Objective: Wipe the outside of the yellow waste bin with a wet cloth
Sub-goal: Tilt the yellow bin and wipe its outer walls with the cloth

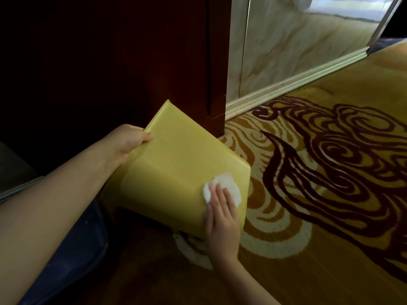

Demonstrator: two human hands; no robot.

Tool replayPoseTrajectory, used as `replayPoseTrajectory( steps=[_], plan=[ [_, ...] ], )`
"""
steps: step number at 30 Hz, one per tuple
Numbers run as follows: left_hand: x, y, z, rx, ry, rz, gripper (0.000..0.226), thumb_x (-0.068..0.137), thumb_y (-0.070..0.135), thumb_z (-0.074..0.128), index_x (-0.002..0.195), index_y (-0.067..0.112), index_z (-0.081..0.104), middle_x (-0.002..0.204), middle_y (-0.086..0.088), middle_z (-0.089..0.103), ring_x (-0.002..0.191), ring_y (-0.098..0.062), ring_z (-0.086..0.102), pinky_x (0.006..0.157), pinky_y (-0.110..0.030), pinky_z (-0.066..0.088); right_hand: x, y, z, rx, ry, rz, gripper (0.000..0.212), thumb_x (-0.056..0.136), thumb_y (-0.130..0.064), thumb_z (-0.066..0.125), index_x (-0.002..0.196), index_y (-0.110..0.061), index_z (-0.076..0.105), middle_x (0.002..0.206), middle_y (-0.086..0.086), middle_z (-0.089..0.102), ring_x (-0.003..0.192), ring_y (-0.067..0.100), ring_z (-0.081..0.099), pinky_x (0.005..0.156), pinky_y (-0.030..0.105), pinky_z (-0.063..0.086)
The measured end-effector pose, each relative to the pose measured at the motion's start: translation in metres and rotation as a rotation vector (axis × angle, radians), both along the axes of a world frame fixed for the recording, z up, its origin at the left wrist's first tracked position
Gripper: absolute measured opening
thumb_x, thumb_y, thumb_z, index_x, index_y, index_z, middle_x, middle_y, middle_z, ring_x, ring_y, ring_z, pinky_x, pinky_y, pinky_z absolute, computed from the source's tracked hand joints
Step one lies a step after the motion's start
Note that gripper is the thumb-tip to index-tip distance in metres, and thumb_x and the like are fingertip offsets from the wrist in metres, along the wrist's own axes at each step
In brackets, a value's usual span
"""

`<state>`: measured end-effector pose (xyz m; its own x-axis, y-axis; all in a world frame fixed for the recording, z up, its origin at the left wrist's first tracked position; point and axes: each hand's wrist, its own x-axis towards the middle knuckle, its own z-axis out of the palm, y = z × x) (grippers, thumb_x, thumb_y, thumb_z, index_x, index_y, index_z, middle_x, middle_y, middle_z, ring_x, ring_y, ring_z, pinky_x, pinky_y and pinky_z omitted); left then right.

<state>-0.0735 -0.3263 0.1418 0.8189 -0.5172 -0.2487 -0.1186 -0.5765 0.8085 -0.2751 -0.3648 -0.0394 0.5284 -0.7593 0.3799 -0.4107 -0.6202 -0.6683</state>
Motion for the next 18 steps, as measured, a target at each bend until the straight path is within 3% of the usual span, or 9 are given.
replayPoseTrajectory(
  steps=[5,10,12,13,15,18],
  plan=[
    [-0.001,-0.002,0.000,0.000,-0.002,-0.010,0.032,0.091,0.017,0.051,0.119,0.003,0.059,0.095,-0.011,0.063,0.081,-0.025,0.060,0.078,-0.038,0.044,-0.027,-0.020,-0.024,0.082,-0.016,-0.120,0.042,0.098,-0.031,0.031,0.138,-0.017,0.034,0.143,-0.004,0.036,0.139,0.015,0.027,0.112,0.032,0.022],
    [-0.005,-0.006,0.003,0.003,-0.015,-0.011,0.032,0.092,0.016,0.051,0.120,0.003,0.059,0.103,-0.014,0.063,0.089,-0.029,0.059,0.078,-0.038,0.044,-0.035,-0.031,-0.028,0.297,-0.113,-0.206,0.037,0.097,-0.024,0.043,0.134,-0.020,0.042,0.136,-0.012,0.039,0.129,0.004,0.035,0.106,0.024,0.030],
    [-0.006,-0.006,0.004,0.009,-0.017,-0.013,0.031,0.092,0.017,0.050,0.118,0.003,0.060,0.105,-0.015,0.063,0.089,-0.029,0.060,0.078,-0.039,0.045,-0.036,-0.039,-0.030,0.390,-0.156,-0.287,0.035,0.096,-0.023,0.046,0.131,-0.018,0.049,0.126,-0.013,0.051,0.111,0.001,0.052,0.093,0.019,0.044],
    [-0.007,-0.006,0.004,0.013,-0.016,-0.016,0.030,0.092,0.017,0.050,0.117,0.003,0.060,0.106,-0.015,0.063,0.091,-0.030,0.061,0.079,-0.040,0.046,-0.038,-0.044,-0.032,0.478,-0.174,-0.350,0.033,0.096,-0.024,0.047,0.127,-0.015,0.054,0.119,-0.009,0.059,0.094,-0.001,0.059,0.078,0.016,0.048],
    [-0.009,-0.004,0.003,0.004,-0.018,-0.015,0.031,0.092,0.016,0.050,0.117,0.003,0.060,0.109,-0.016,0.063,0.096,-0.032,0.060,0.081,-0.040,0.046,-0.043,-0.054,-0.036,0.699,-0.216,-0.477,0.031,0.096,-0.026,0.046,0.110,-0.008,0.067,0.099,0.006,0.071,0.071,0.010,0.061,0.061,0.023,0.051],
    [-0.008,0.002,0.001,-0.008,-0.040,0.007,0.032,0.091,0.018,0.051,0.119,0.004,0.060,0.109,-0.015,0.064,0.099,-0.032,0.060,0.084,-0.041,0.047,-0.049,-0.064,-0.027,0.827,-0.316,-0.557,0.034,0.096,-0.031,0.046,0.072,-0.018,0.067,0.069,0.008,0.065,0.064,0.021,0.059,0.064,0.041,0.054]
  ],
)
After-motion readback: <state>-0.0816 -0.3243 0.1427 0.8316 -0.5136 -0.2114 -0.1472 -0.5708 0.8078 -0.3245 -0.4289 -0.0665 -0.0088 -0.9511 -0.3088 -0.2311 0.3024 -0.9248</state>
